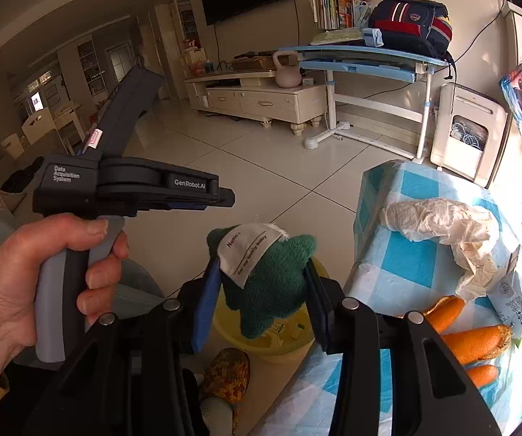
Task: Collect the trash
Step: 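Carry the orange peel with the left tool over the yellow bucket and release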
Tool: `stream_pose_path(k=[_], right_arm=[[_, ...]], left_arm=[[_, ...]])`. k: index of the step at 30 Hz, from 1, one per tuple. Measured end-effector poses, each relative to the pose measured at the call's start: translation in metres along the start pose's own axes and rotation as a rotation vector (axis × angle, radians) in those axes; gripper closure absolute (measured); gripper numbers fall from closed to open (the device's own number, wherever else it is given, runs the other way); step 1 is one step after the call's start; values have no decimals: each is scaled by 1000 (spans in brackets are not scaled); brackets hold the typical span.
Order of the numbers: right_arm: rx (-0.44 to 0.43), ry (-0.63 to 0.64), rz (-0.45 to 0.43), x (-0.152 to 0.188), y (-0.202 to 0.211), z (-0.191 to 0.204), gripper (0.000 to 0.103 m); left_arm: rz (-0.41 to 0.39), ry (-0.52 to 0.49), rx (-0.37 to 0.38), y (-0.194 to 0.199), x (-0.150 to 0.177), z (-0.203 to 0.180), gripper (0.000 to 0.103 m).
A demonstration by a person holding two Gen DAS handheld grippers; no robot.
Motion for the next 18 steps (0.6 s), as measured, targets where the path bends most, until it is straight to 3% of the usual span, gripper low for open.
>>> stream_pose_path(k=[2, 5, 9, 12, 18], right_arm=[[4, 6, 26, -7, -18, 4, 56], [9, -19, 61, -15, -42, 5, 41], [-5, -82, 50, -13, -40, 5, 38], [-2, -93, 25, -3, -25, 10, 36], [60, -135, -18, 33, 14, 4, 33]], left_arm=[[-82, 29, -29, 23, -3, 4, 40], [-229, 88, -90, 62, -1, 7, 26], [-389, 104, -148, 100, 10, 1, 16], [-444, 95, -171, 117, 12, -1, 13], [-468, 61, -188, 131, 14, -7, 11]])
Point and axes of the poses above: each gripper's, at about its wrist camera, not at the fingertips, and y roughly against the way its jaws point, z to its left, x to its underside, the point moved 1 cm from there along -y, roughly the way its jaws point, and after that the axes turned 10 degrees about z, right-handed, at the moved point
